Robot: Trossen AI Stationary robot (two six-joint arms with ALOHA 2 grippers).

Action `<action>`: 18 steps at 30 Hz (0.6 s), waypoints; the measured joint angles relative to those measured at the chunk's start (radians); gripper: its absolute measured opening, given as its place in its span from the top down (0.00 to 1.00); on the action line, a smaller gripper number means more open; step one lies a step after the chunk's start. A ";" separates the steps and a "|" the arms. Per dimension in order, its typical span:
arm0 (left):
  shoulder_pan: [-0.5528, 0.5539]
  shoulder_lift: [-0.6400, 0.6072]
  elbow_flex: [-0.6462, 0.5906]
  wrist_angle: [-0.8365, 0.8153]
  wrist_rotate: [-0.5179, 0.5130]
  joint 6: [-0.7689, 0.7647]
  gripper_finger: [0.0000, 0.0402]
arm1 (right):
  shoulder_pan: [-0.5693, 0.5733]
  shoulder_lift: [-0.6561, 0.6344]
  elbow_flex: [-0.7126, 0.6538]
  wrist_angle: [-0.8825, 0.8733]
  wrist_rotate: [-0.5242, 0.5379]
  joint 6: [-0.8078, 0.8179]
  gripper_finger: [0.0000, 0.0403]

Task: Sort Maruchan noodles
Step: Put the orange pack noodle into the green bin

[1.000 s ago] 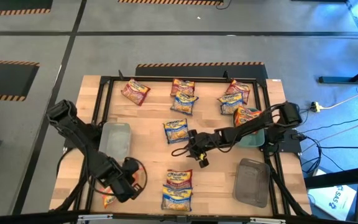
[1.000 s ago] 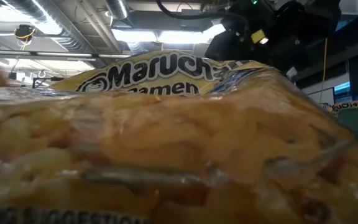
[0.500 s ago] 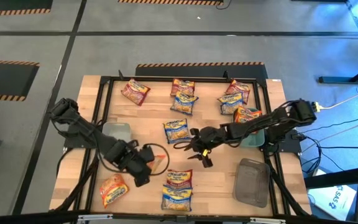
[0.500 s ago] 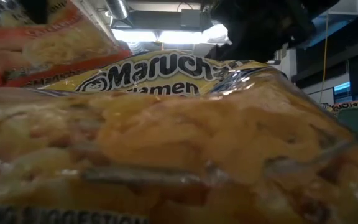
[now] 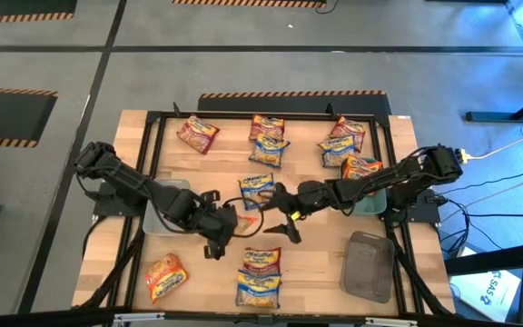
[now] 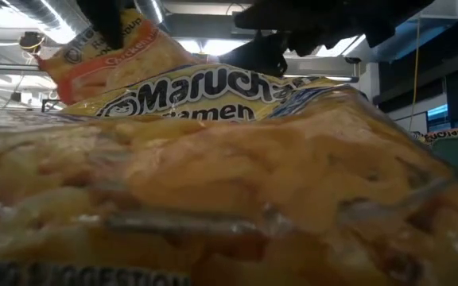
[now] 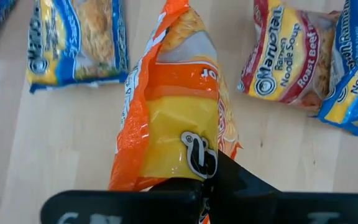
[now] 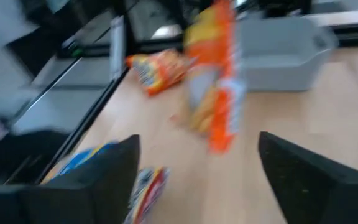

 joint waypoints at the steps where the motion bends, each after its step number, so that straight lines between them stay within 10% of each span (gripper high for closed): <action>1: 0.004 0.000 0.000 0.006 -0.001 0.011 1.00 | 0.000 0.000 0.000 0.010 0.021 0.011 0.17; 7: 0.023 0.000 0.000 0.038 -0.027 0.060 1.00 | 0.000 0.002 -0.001 0.072 0.016 0.009 0.02; 18: 0.049 0.000 0.000 0.113 -0.063 0.134 1.00 | 0.000 0.117 0.036 0.121 0.053 0.058 0.07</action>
